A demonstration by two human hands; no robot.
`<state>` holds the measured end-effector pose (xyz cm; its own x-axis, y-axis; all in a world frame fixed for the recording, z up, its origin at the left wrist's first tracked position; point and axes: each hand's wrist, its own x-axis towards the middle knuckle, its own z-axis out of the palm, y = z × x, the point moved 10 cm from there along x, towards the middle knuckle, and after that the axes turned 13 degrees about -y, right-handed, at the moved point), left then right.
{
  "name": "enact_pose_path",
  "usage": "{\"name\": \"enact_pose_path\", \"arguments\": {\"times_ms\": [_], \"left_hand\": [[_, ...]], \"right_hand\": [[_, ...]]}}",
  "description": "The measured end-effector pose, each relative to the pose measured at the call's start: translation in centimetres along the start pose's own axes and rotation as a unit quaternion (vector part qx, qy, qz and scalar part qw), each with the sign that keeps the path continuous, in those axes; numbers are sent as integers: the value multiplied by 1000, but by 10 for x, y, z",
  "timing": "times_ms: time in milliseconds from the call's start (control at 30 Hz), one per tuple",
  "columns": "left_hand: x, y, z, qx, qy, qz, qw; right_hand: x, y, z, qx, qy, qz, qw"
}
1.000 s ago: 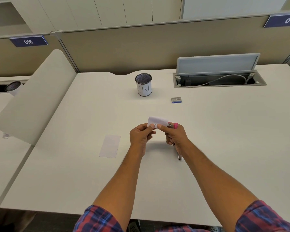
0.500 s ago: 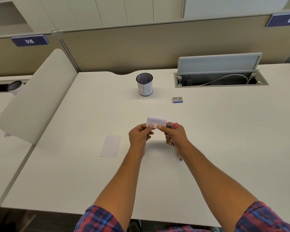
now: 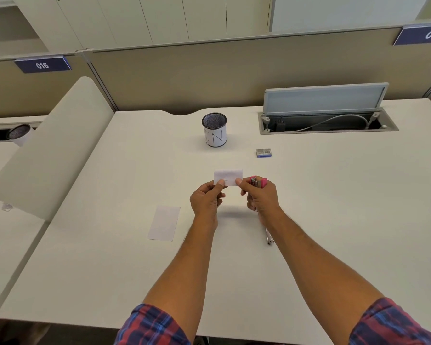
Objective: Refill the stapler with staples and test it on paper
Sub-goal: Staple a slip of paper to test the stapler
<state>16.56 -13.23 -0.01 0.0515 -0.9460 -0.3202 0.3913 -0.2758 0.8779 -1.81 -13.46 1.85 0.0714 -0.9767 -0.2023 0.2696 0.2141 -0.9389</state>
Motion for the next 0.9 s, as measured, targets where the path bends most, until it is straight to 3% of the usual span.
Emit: {"name": "enact_pose_path", "arguments": {"times_ms": [300, 633, 767, 900], "left_hand": [[32, 16, 8, -21, 31, 5, 999], [81, 66, 23, 110, 41, 86, 989], [100, 94, 39, 250, 35, 123, 960], [124, 115, 54, 436, 21, 141, 889]], "right_hand": [[28, -17, 3, -4, 55, -9, 998], [86, -51, 5, -60, 101, -21, 993], [116, -79, 9, -131, 129, -42, 982], [149, -112, 15, -216, 141, -67, 964]]}}
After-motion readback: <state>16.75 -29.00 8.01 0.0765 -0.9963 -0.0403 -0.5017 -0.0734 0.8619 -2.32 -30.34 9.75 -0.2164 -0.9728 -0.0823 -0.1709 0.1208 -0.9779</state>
